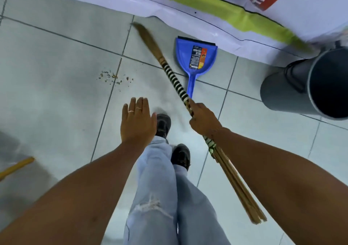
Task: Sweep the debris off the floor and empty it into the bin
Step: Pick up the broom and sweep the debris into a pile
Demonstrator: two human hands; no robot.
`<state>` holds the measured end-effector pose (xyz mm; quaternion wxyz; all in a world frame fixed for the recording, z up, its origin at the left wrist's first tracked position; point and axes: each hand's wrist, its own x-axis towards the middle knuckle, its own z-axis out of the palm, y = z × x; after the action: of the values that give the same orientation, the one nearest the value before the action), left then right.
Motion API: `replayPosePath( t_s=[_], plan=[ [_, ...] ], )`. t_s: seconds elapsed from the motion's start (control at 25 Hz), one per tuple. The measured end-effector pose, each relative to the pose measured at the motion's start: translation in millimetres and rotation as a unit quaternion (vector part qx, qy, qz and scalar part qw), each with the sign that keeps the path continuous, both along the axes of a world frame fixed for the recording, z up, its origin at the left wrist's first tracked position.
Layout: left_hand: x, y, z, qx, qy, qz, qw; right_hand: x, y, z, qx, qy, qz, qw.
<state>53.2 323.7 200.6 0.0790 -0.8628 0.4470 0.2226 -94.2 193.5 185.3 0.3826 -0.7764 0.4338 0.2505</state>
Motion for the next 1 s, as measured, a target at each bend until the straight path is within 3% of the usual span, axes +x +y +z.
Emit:
replayPosePath(
  t_s=[0.12, 0.28, 0.64, 0.84, 1.0],
  plan=[
    [-8, 16, 21, -0.018, 0.004, 0.001, 1.000, -8, 12, 14, 0.011, 0.037, -0.057, 0.998],
    [8, 28, 29, -0.030, -0.001, 0.020, 0.999, 8, 50, 5, 0.032, 0.119, 0.003, 0.992],
    [75, 81, 35, -0.008, -0.001, 0.029, 1.000, 92, 142, -18, 0.082, 0.102, 0.025, 0.991],
    [127, 83, 48, -0.005, 0.010, 0.082, 0.997, 104, 140, 23, -0.005, 0.026, 0.018, 0.999],
    [151, 60, 57, -0.038, 0.009, 0.064, 0.997, 140, 75, 33, -0.096, 0.025, -0.017, 0.995]
  ],
)
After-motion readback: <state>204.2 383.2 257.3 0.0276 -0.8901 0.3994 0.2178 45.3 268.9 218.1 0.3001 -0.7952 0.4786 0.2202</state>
